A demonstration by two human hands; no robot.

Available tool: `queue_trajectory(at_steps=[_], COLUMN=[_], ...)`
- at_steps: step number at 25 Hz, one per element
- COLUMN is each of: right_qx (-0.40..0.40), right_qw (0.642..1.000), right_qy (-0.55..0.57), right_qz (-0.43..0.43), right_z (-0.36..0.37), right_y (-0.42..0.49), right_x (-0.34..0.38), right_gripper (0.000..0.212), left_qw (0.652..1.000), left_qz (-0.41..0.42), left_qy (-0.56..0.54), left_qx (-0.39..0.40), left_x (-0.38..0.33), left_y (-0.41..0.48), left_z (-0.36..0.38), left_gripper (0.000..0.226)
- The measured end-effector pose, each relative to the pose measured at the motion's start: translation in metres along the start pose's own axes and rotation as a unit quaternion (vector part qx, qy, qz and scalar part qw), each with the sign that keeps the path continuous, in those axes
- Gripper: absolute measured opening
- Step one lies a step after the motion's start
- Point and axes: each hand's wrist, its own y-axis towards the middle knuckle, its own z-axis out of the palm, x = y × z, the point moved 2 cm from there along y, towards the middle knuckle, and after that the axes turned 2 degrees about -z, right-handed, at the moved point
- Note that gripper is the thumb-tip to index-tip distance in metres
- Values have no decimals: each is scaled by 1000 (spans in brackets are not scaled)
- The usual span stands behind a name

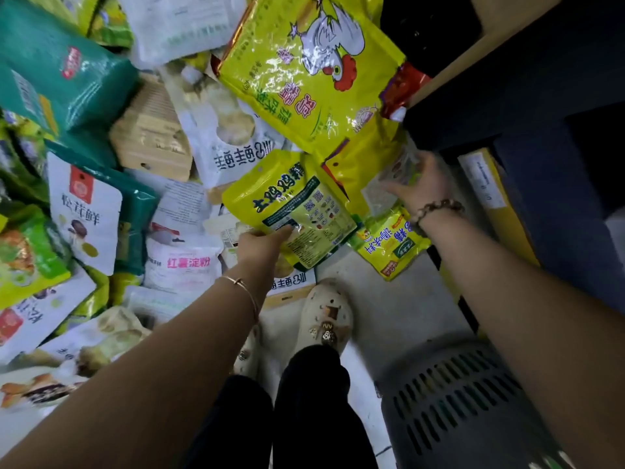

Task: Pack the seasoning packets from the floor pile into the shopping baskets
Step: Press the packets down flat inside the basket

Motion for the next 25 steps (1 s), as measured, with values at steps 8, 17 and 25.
queue_trajectory(at_steps=[8, 17, 25], right_qx=[111, 55, -13], right_qw=[993, 996, 976], right_qy=[35, 58, 175], right_qz=[-17, 36, 127], right_z=[13, 18, 13], right_y=[45, 5, -98], right_x=[-10, -28, -16], right_gripper=[111, 75, 76], left_qw=[989, 995, 986], left_qz=[-86, 53, 154], left_qy=[-118, -78, 60], left_qx=[26, 32, -15], left_x=[15, 8, -7], left_y=[20, -5, -46], left_z=[20, 21, -41], left_gripper=[71, 14, 23])
